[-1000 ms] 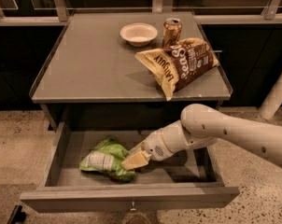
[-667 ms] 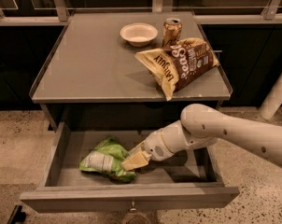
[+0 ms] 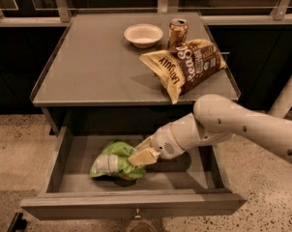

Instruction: Pick green rice chip bag from top drawer and place on counter

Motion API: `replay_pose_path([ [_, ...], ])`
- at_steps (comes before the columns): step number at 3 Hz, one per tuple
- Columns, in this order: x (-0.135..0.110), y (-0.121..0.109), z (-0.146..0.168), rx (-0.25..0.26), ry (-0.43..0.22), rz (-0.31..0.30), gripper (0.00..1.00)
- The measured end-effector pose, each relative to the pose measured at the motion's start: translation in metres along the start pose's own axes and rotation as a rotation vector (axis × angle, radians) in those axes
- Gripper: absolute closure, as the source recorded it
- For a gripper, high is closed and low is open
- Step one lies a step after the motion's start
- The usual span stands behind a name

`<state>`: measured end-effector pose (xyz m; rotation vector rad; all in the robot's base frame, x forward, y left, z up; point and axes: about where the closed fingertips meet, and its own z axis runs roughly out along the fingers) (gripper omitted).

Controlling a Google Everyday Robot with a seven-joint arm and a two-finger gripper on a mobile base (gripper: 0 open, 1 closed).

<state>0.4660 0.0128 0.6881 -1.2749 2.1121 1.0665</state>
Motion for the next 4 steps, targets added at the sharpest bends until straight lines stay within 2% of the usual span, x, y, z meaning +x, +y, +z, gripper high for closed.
replay_pose_path([
  [1,-0.028,0.031,-0.037,0.075,-0.046,-0.082,1.0],
  [2,-0.052,0.053,-0.063,0.113,-0.064,-0.14,1.0],
  [3,-0.079,0.07,-0.081,0.133,-0.027,-0.197,1.0],
  [4,-0.114,0.088,-0.096,0.165,0.031,-0.278,1.0],
])
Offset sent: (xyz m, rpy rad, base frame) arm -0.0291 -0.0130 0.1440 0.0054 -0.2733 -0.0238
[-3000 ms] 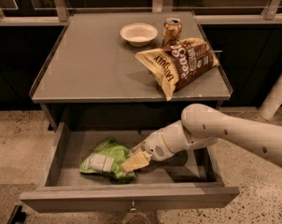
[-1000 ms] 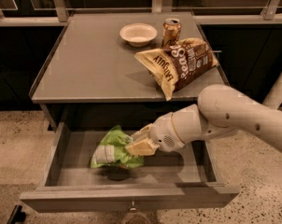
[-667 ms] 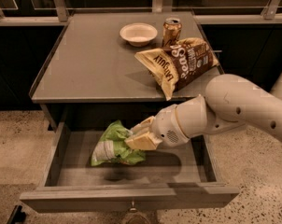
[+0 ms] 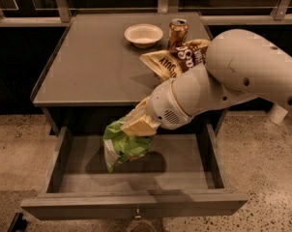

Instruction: Pick green rice chip bag from top drawer and place on counter

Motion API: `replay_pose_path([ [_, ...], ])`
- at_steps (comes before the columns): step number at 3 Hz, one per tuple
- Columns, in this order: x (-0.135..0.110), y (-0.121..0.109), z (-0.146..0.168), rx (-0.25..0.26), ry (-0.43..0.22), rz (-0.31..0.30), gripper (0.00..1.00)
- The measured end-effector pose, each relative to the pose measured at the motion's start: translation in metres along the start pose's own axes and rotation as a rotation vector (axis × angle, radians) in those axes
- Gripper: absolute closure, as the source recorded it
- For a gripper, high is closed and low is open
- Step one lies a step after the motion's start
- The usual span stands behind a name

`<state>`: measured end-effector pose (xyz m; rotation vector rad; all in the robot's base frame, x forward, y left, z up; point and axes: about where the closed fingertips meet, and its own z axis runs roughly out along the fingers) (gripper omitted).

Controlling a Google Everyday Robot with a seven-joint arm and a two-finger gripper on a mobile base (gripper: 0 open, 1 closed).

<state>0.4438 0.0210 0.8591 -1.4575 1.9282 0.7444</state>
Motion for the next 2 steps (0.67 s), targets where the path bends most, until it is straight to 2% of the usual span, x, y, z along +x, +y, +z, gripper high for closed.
replay_pose_path([
  [1,0.0,0.0,0.0,0.0,0.0,0.0,1.0],
  [2,-0.0078,0.0037,0.0009,-0.016,0.048,-0.037,1.0],
])
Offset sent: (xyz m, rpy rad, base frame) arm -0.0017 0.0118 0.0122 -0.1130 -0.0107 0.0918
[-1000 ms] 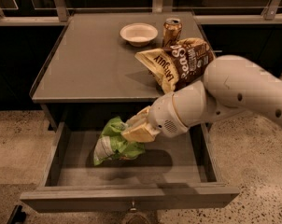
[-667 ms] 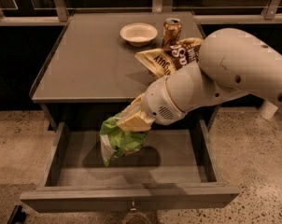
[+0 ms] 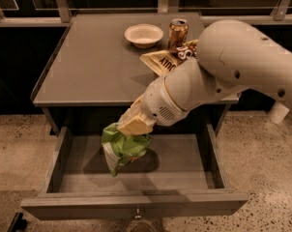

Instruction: Pick green rice chip bag from top drawer and place on counter

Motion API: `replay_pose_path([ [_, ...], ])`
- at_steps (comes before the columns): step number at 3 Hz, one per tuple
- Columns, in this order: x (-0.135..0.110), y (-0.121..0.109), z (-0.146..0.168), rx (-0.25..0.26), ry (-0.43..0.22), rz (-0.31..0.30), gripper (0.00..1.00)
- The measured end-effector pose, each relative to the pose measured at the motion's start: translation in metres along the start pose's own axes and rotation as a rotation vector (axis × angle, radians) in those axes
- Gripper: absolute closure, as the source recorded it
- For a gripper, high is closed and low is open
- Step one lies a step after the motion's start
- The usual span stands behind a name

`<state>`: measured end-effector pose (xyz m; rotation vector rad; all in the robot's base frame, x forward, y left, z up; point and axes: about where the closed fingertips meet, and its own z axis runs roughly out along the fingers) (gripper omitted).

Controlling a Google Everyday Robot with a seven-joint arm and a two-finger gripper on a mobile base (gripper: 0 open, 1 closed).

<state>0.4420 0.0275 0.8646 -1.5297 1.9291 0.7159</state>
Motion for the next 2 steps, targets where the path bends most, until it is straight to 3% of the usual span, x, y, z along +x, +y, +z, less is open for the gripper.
replay_pose_path([
  [1,-0.033,-0.001,-0.007,-0.025,0.048,-0.087,1.0],
  [2,-0.088,-0.004,-0.015,-0.062,0.081,-0.207,1.0],
])
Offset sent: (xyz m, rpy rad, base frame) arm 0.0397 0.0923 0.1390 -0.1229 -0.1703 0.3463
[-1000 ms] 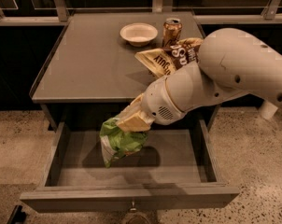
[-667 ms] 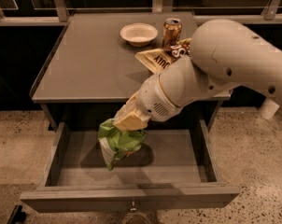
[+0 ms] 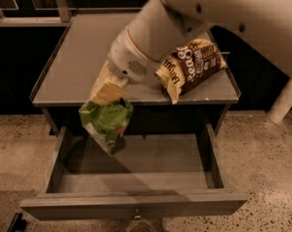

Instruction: Pick green rice chip bag from top drawer and place on counter

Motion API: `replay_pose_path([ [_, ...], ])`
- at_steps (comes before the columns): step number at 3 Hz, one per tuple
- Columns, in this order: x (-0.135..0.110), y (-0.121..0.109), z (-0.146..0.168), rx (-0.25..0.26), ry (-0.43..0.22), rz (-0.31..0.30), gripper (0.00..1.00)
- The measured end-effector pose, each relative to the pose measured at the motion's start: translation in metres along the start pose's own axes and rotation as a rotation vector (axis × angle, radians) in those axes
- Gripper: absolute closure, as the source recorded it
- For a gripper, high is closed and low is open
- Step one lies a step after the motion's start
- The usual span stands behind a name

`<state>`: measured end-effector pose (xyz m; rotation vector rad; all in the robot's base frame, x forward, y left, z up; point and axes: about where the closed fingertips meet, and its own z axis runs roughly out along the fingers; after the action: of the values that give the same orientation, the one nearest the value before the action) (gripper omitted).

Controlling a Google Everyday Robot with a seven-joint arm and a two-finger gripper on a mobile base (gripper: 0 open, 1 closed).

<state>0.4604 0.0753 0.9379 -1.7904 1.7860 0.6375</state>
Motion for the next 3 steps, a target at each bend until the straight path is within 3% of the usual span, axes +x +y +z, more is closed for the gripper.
replay_pose_path([
  [2,-0.087,-0.051,0.032,-0.153,0.036,-0.181,1.0],
  [3,-0.119,-0.081,0.066,-0.214,0.067,-0.221,1.0],
])
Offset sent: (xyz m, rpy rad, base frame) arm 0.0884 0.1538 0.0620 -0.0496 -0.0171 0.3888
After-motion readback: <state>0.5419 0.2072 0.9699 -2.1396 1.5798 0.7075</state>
